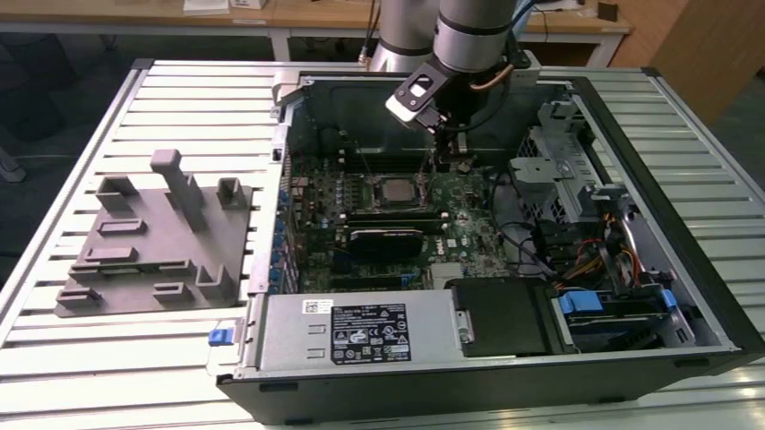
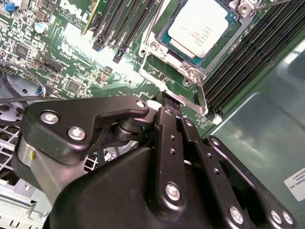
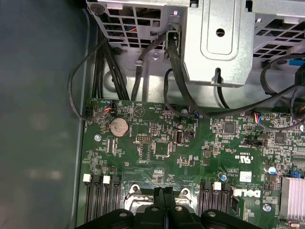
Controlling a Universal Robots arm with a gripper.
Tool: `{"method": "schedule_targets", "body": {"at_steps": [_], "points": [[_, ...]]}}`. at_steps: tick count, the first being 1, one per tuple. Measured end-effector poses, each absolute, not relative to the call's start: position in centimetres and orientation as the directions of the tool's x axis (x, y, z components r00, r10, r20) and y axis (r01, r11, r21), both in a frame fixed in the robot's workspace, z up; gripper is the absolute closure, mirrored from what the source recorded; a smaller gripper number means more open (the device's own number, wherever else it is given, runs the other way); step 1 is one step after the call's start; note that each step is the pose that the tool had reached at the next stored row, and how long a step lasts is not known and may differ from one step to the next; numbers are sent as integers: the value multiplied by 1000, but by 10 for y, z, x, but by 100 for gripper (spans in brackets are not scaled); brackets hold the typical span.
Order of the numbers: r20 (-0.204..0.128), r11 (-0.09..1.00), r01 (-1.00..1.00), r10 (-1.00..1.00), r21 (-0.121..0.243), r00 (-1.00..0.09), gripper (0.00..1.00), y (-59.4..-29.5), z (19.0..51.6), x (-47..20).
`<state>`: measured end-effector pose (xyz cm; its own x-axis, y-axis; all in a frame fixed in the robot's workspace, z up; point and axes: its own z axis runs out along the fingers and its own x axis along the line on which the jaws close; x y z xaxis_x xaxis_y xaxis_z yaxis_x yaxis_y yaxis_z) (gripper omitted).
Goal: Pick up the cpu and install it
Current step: 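Close the cpu cover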
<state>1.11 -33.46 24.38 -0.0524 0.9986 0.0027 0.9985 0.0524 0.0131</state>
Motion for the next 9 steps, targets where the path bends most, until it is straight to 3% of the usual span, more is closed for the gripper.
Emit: {"method": "schedule_targets", "body": {"at_steps": [9], "points": [[3,52,999,999,13,-52,89,-335,244,6]]}}
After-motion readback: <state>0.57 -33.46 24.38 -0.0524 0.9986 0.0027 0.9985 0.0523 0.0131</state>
